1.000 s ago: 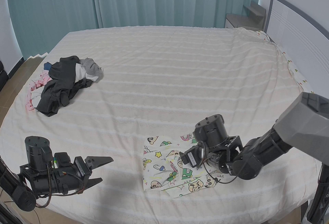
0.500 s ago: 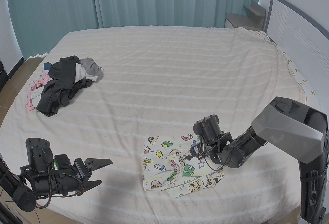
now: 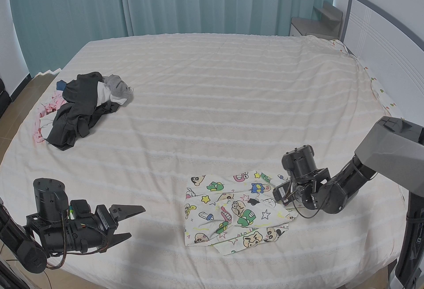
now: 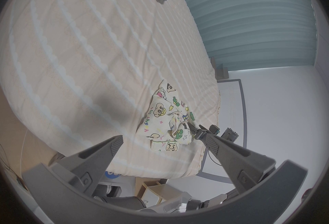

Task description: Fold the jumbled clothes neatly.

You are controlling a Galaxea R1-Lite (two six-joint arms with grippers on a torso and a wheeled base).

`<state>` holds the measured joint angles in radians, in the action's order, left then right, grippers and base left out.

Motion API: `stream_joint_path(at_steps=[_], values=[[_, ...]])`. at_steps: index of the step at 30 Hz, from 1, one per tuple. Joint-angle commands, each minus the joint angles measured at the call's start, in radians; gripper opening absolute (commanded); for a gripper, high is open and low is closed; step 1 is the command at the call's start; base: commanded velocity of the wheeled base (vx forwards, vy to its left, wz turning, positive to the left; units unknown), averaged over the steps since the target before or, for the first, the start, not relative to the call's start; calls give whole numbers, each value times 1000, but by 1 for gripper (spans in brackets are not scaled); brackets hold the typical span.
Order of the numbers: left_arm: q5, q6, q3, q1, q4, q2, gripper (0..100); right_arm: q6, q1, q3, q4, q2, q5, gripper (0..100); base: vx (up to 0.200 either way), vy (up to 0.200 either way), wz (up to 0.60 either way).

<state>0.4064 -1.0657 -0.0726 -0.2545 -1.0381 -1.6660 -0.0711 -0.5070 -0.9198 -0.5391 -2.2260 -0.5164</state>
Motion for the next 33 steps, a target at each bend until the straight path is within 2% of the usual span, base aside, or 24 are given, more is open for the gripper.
stream_joint_path(at_steps=[1, 7, 8, 14, 17, 18, 23, 24, 25, 27, 28, 29, 33], values=[[0, 0, 5, 0, 0, -1, 100, -1, 85, 95, -51, 62, 2, 100, 0, 0, 0], [0, 0, 5, -2, 0, -1, 100, -4, 197, 151, -214, 58, 26, 100, 0, 0, 0], [0, 0, 5, -2, 0, -1, 100, -1, 226, 153, -266, 65, 52, 100, 0, 0, 0], [2, 0, 5, -2, 0, -1, 100, 34, 226, 170, -349, 132, 139, 100, 0, 0, 0], [2, 0, 5, -2, -2, -1, 100, 88, 165, 211, -343, 181, 170, 100, 0, 0, 0], [2, 0, 5, -2, 0, -1, 100, 100, 119, 229, -341, 189, 177, 100, 0, 0, 0], [2, 1, 5, -3, -2, -1, 100, 129, -10, 225, -344, 132, 171, 100, 0, 0, 0], [0, 0, 5, -3, -2, -1, 100, 131, -13, 222, -344, 127, 171, 100, 0, 0, 0], [2, 1, 5, -3, 0, -1, 100, 145, -54, 183, -344, 89, 156, 100, 0, 0, 0], [2, 0, 5, -3, 0, -1, 100, 152, -74, 164, -344, 71, 141, 100, 0, 0, 0], [2, 1, 5, -3, -2, -1, 100, 160, -108, 111, -343, 23, 95, 100, 0, 0, 0], [2, 1, 5, -3, 0, -1, 100, 160, -122, 95, -341, 8, 81, 100, 0, 0, 0], [2, 1, 5, -3, 0, -1, 100, 160, -163, 85, -329, -29, 65, 100, 0, 0, 0]])
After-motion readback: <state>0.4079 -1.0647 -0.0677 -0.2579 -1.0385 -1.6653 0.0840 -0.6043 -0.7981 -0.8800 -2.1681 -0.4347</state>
